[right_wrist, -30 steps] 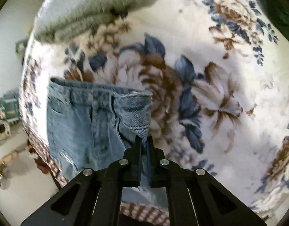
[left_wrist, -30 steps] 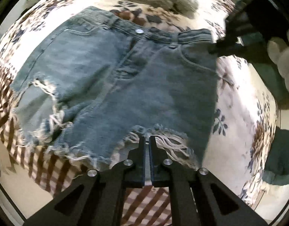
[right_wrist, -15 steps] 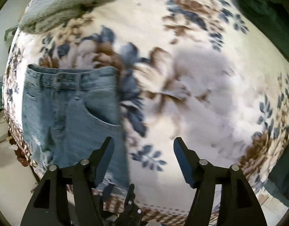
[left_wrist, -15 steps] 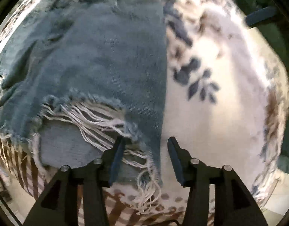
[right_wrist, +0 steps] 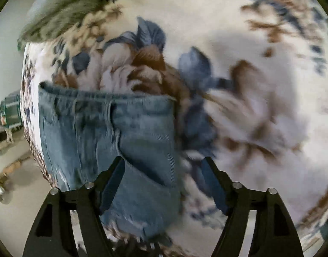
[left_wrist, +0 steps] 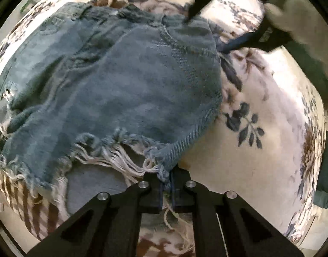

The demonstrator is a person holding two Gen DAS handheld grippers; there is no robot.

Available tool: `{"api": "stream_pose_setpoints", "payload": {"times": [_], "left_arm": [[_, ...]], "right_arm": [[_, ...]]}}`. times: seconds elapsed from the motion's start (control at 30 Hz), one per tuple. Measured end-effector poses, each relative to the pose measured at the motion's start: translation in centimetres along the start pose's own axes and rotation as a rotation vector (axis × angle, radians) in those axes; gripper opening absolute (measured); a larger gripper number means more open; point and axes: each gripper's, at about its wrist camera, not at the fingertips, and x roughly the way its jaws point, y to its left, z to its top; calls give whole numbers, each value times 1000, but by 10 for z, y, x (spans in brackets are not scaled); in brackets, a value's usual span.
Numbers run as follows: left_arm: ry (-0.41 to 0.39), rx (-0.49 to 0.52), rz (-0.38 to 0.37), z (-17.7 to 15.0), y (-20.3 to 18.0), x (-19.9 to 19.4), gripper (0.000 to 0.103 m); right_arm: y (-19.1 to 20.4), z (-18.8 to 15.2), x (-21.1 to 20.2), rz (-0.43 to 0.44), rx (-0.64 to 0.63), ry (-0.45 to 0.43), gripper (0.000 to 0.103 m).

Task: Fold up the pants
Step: 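Grasp the leg hems with both grippers and lift them toward the waistband, then lay the hems over the waistband with both grippers, folding the shorts in half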

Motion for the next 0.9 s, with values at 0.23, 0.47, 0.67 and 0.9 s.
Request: {"api": "stream_pose_setpoints", "payload": {"times": [0.23, 0.47, 0.67, 0.9], "left_arm": [[-57, -19, -40, 6, 30, -55, 3], [-127, -87, -68, 23, 53, -108, 3], [-149, -253, -72, 58, 119, -122, 3], [-136, -391, -6, 86, 225, -88, 3]], "right_arm": [[32, -24, -36, -5, -13, -107, 5], [115, -56, -98, 24, -72, -183, 5], [242, -46, -97, 24, -192, -189, 5], [366, -12, -20, -113, -320, -159, 5]]}}
